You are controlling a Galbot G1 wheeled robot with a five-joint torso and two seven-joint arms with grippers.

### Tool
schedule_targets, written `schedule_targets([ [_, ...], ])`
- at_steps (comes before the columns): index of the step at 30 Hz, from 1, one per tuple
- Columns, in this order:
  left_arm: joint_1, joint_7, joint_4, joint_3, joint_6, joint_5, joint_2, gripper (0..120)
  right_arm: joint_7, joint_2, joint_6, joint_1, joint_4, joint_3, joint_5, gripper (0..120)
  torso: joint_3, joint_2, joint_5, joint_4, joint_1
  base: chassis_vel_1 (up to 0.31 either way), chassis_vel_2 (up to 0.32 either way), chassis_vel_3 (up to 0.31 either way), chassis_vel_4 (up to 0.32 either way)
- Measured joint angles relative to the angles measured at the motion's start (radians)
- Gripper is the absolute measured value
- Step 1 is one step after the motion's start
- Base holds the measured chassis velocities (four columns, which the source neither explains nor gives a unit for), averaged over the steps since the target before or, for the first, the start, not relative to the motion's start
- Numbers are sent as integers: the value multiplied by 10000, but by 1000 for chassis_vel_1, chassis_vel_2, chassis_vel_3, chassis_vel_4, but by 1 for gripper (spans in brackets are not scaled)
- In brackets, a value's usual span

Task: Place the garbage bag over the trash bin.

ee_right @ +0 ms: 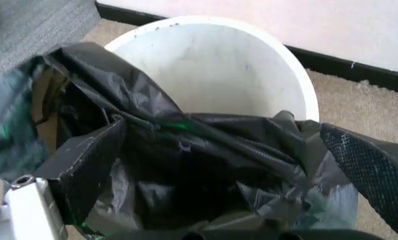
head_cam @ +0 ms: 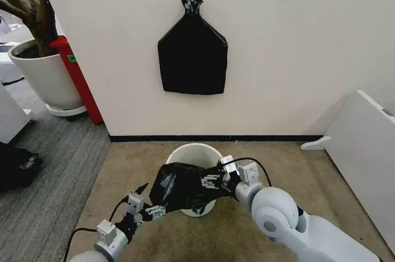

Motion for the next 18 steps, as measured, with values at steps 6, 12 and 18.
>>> schedule_targets([
  [6,-515,-395,253,-204,34,-879,45,100,0,128,-10,-103,-79,-88,-136,100,0,0,2,2,0,0,0,0,0],
  [12,-1775,-528,1524,-11,184,-1548,102,100,27,64,-14,-290,-34,-103,-222,100,1,0,1,-1,0,0,0,0,0],
  [18,-2456,-303,2716,271,201,-1566,-16,100,163,-144,81,-442,118,27,-239,100,1,0,-1,-1,0,0,0,0,0],
])
